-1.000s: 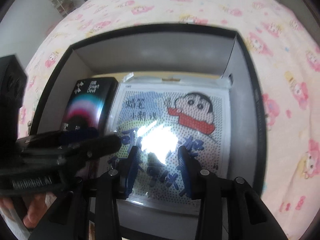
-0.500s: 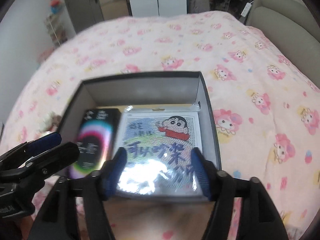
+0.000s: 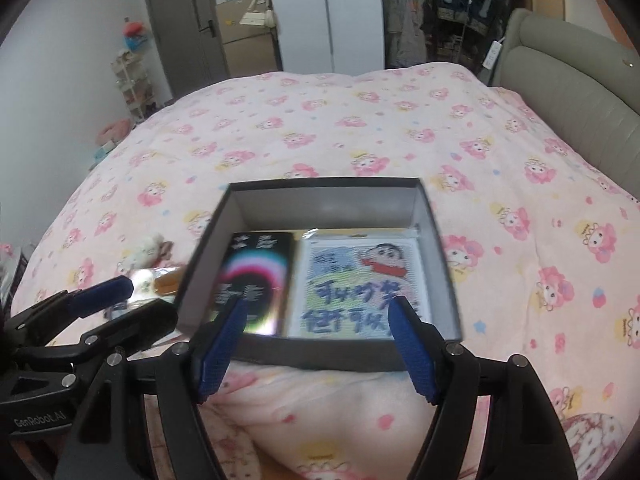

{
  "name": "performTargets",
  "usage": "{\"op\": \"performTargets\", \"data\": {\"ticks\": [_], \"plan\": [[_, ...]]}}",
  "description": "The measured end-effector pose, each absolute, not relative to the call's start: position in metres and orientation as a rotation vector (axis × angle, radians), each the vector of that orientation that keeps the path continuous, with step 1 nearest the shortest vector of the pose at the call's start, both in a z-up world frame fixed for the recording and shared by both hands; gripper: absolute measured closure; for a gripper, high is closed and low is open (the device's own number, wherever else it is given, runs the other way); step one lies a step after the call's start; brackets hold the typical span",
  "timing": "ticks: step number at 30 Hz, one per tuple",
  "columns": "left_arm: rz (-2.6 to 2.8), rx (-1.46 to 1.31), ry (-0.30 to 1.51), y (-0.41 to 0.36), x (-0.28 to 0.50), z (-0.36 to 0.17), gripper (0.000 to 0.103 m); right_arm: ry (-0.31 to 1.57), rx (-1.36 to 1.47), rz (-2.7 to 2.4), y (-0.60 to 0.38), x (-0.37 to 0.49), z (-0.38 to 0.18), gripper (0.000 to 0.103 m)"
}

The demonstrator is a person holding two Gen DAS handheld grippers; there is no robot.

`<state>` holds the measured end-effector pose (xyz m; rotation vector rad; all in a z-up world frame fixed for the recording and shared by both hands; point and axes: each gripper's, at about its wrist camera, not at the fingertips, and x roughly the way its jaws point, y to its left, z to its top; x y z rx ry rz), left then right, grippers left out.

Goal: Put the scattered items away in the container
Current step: 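Withdraw both grippers and move toward the remaining items on the bedspread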

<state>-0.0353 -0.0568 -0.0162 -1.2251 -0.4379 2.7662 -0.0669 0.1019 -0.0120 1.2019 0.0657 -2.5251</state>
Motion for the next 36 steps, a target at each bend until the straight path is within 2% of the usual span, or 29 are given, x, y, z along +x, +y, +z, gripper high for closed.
{"op": "performTargets", "data": {"ticks": [9,14,16,18,20,23,28,36], "plan": [[2.842,-1.271,-0.488,-0.113,0.003,-0.02,0.025,0.102,1.207,-2.347,0.034,-0.054,-0.024,0.032],[2.878,-1.272,-0.605,-0.157,0.021,-0.034,0.026,0.126,1.206,-2.218,-0.012,-0.054,-0.037,0.032],[2.9,-1.292,-0.694,-0.178,0.028,-0.045,0.034,0.14,1.218,-2.136,-0.03,-0.056,-0.047,0.032],[2.906,-1.325,-0.786,-0.201,0.033,-0.062,0.04,0.147,1.234,-2.104,-0.043,-0.06,-0.057,0.035],[2.901,-1.374,-0.87,-0.221,0.035,-0.08,0.044,0.162,1.258,-2.07,-0.056,-0.066,-0.067,0.046],[2.887,-1.461,-0.978,-0.248,0.036,-0.108,0.049,0.2,1.287,-2.007,-0.079,-0.075,-0.079,0.055],[2.835,-1.555,-1.112,-0.279,0.035,-0.151,0.049,0.244,1.331,-1.914,-0.114,-0.086,-0.097,0.056],[2.676,-1.567,-1.184,-0.292,0.014,-0.189,0.051,0.324,1.41,-1.853,-0.146,-0.1,-0.129,0.056]]}}
